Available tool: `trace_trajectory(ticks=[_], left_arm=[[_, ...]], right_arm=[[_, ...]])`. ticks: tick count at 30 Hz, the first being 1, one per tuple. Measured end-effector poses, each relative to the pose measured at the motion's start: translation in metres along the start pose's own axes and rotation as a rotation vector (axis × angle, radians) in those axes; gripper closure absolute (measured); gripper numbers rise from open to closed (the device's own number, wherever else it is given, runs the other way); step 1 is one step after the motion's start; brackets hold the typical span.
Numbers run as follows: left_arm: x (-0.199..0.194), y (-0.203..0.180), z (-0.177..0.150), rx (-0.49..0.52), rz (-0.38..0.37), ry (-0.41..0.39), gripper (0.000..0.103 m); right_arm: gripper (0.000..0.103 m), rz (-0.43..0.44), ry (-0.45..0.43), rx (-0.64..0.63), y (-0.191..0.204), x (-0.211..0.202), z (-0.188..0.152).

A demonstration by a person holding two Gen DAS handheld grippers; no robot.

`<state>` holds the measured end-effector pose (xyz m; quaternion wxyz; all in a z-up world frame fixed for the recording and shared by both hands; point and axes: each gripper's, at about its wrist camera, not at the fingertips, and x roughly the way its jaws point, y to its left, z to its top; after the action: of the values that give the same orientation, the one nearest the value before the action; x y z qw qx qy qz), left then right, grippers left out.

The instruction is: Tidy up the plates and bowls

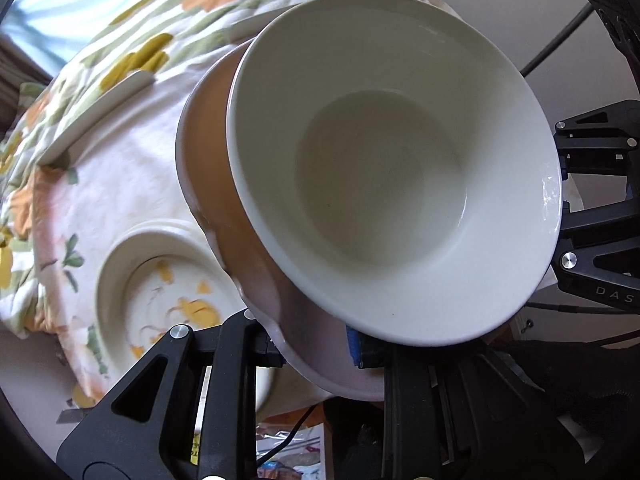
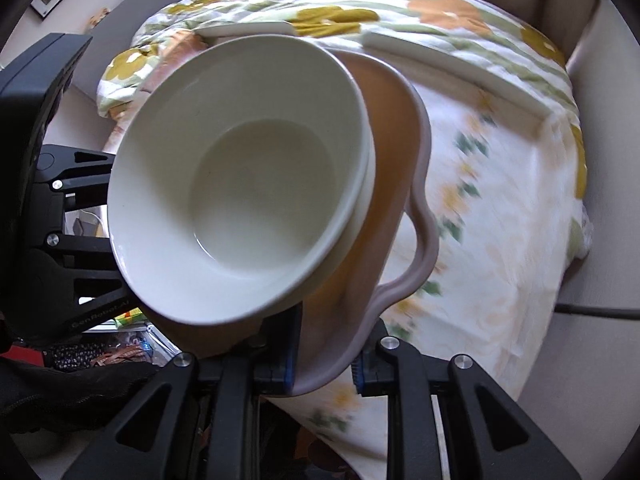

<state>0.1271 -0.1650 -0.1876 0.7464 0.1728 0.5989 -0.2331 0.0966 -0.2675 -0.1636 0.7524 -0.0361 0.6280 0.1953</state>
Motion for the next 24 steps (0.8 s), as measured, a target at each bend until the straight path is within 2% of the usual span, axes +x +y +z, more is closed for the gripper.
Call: trace_trajectory(ticks=[7,10,16,24], left_arm=[[-0.024,0.064,-0.044,-0.003,0.035,0.005,0.085],[-0.013,0.09,-0.051,0.004,0.042,0.016,0.085],[-0.002,0.12,-0.079,0.02,0.026,0.052,0.085],[0.029,0.153,-0.092,0.029,-0.007,0.082,0.085]], right_arm=[[0.084,0.008,-0.012,-0.029,0.069,0.02,0.034],[0.084,0.014,-0.008,-0.032,0.098,0.035,0.047],[0.084,0.023,0.016,-0.01,0.138,0.064,0.064],[0.084,0.006,0.048,0.033,0.161,0.09,0.067]])
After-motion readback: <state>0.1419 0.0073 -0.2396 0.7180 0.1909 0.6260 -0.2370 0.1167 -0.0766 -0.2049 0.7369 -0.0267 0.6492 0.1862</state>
